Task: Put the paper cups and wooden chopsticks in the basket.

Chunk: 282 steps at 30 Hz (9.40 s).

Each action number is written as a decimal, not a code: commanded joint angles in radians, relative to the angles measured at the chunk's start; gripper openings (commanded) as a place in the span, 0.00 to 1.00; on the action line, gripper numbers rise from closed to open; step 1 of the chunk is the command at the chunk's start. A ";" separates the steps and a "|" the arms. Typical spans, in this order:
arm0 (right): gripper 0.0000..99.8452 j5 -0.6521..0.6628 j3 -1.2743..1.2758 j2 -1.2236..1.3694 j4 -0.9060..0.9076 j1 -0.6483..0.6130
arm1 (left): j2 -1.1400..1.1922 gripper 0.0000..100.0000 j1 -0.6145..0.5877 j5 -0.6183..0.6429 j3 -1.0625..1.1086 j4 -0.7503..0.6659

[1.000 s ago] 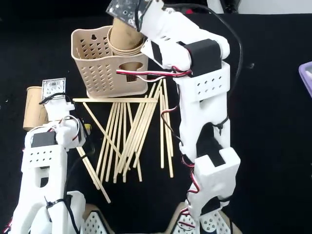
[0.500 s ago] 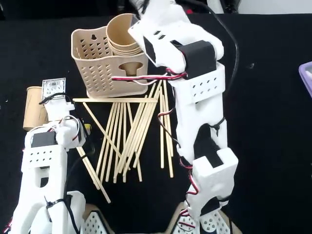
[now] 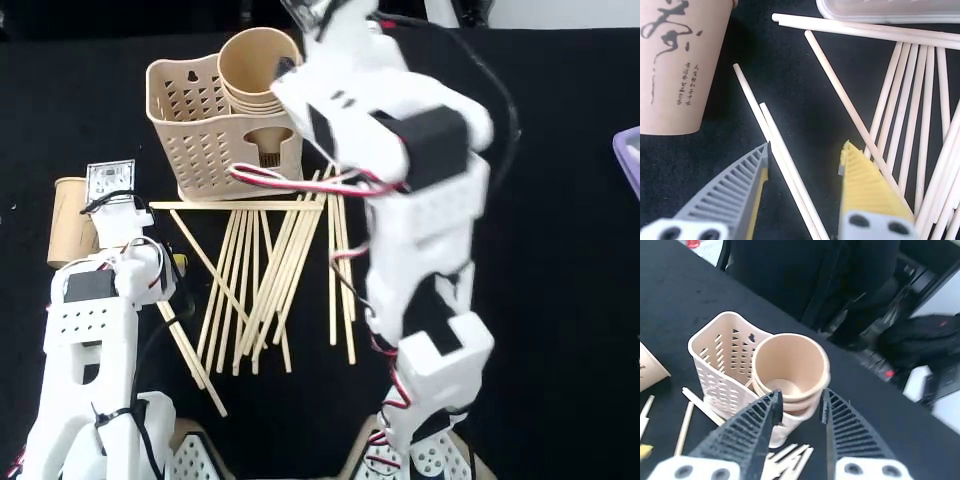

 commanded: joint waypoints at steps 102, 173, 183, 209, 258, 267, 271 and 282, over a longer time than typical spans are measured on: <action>0.01 -0.164 1.423 -0.358 -1.379 -0.017 | -0.021 0.23 0.008 -0.008 -0.008 -0.003; 0.17 -0.141 2.448 -0.989 -1.137 0.330 | 1.343 0.24 -0.266 0.336 -2.015 0.743; 0.17 -0.141 2.454 -0.987 -1.140 0.330 | 1.778 0.27 -0.271 0.341 -2.660 0.875; 0.17 -0.141 2.454 -0.987 -1.142 0.331 | 1.399 0.21 -0.312 -0.043 -2.000 0.875; 0.17 -0.141 2.454 -0.987 -1.142 0.327 | 0.922 0.03 -0.687 -0.123 -1.307 0.572; 0.17 -0.141 2.454 -0.987 -1.142 0.325 | 0.560 0.03 -0.682 -0.083 -0.883 0.390; 0.17 -0.141 2.460 -0.987 -1.142 0.325 | 0.318 0.03 -0.619 -0.075 -0.693 0.307; 0.17 -0.141 2.463 -0.987 -1.142 0.325 | 0.164 0.03 -0.519 0.012 -0.295 0.063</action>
